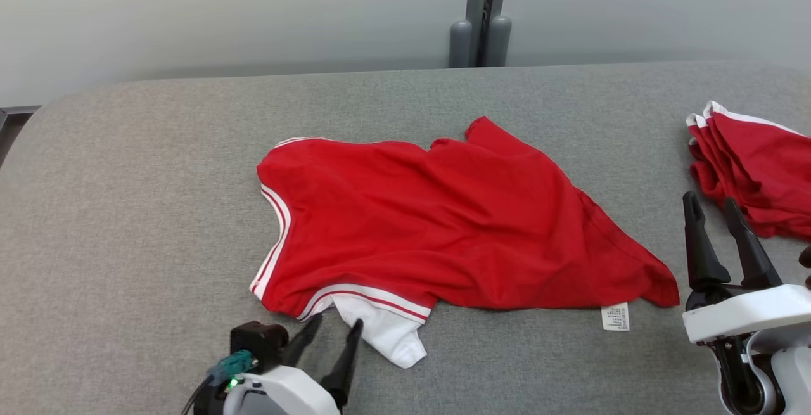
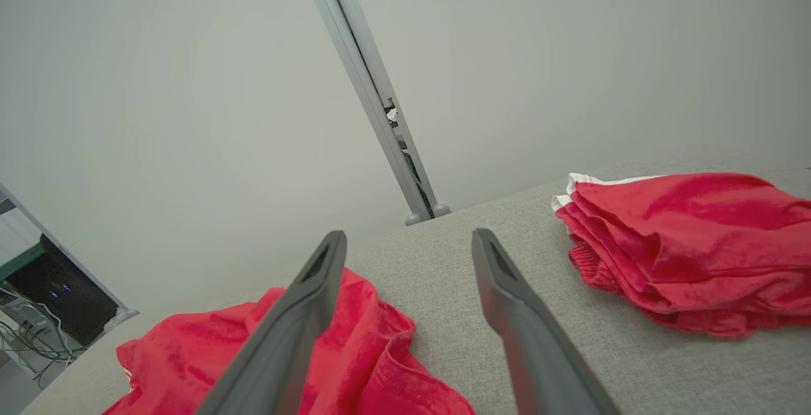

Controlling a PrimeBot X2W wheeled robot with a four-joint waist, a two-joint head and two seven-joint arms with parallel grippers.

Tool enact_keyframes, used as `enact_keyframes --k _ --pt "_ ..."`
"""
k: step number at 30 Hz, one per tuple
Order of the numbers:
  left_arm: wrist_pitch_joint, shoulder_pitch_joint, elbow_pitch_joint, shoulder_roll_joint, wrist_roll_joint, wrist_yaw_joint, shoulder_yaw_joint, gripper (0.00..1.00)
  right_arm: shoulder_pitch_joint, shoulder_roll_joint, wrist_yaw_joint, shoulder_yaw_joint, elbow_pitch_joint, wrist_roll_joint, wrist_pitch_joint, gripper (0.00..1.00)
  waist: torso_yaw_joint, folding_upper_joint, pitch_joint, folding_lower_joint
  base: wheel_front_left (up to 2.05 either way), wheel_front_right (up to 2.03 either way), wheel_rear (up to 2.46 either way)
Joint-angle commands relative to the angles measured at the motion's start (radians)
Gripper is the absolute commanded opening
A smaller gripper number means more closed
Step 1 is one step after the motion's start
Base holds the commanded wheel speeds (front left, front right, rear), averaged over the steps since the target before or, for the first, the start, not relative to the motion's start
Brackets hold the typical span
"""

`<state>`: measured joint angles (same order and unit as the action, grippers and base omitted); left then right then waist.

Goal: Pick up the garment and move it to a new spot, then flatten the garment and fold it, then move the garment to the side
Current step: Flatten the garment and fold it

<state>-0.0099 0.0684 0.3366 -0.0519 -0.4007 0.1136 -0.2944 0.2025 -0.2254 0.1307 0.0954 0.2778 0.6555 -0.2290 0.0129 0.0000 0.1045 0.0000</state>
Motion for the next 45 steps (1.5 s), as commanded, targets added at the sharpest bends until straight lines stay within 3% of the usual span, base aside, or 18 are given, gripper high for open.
enact_keyframes --k 1,10,12,13,19,28,34,40,41,42,43,45 --pt "0.015 0.006 0.003 -0.004 -0.010 0.005 -0.007 1.00 -0.001 0.000 0.000 -0.002 -0.004 -0.008 0.004 1.00 -0.008 0.0000 0.006 0.0000 0.00 0.00 0.00" --pt "0.138 0.062 0.076 -0.007 -0.099 0.013 -0.039 0.97 0.025 0.007 0.000 0.005 -0.008 -0.012 0.003 1.00 -0.068 0.0000 0.046 0.0000 0.00 0.00 0.00" --pt "0.139 0.075 0.080 -0.009 -0.110 0.015 -0.042 0.38 0.028 0.008 0.000 0.004 -0.005 -0.011 0.000 1.00 -0.074 0.0000 0.048 0.0000 0.00 0.00 0.00" --pt "0.136 0.078 0.077 -0.011 -0.116 0.016 -0.045 0.00 0.028 0.008 0.000 0.004 -0.003 -0.011 -0.001 1.00 -0.076 0.0000 0.049 0.0000 0.00 0.00 0.00" --pt "0.133 0.082 -0.016 -0.030 -0.124 0.018 -0.057 0.00 0.030 0.015 0.000 0.001 0.006 -0.012 -0.009 1.00 -0.079 0.0000 0.048 0.0000 0.00 0.00 0.00" --pt "0.248 0.199 -0.162 -0.104 -0.081 -0.008 -0.060 0.00 0.053 0.021 0.000 0.020 0.014 -0.002 -0.003 1.00 -0.128 0.0000 0.080 0.0000 0.00 0.00 0.00" --pt "0.312 0.366 -0.040 -0.120 -0.079 0.000 -0.061 0.00 0.082 0.026 0.000 0.040 0.028 0.007 -0.005 1.00 -0.189 0.0000 0.117 0.0000 0.00 0.00 0.00" --pt "0.294 0.503 0.141 -0.109 -0.070 0.009 -0.095 0.00 0.104 0.029 0.000 0.058 0.045 0.016 -0.011 1.00 -0.212 0.0000 0.139 0.0000 0.00 0.00 0.00" --pt "0.280 0.530 0.179 -0.103 -0.067 0.011 -0.103 0.04 0.108 0.031 0.000 0.063 0.050 0.018 -0.012 1.00 -0.213 0.0000 0.141 0.0000 0.00 0.00 0.00" --pt "0.264 0.555 0.216 -0.100 -0.060 0.013 -0.114 0.63 0.113 0.033 0.000 0.068 0.053 0.019 -0.013 1.00 -0.214 0.0000 0.143 0.0000 0.00 0.00 0.00" --pt "0.246 0.576 0.250 -0.095 -0.059 0.015 -0.124 1.00 0.119 0.034 0.000 0.074 0.055 0.021 -0.014 1.00 -0.214 0.0000 0.144 0.0000 0.00 0.00 0.00" --pt "0.196 0.610 0.305 -0.078 -0.058 0.017 -0.137 1.00 0.124 0.034 0.000 0.082 0.061 0.024 -0.018 1.00 -0.208 0.0000 0.142 0.0000 0.00 0.00 0.00"
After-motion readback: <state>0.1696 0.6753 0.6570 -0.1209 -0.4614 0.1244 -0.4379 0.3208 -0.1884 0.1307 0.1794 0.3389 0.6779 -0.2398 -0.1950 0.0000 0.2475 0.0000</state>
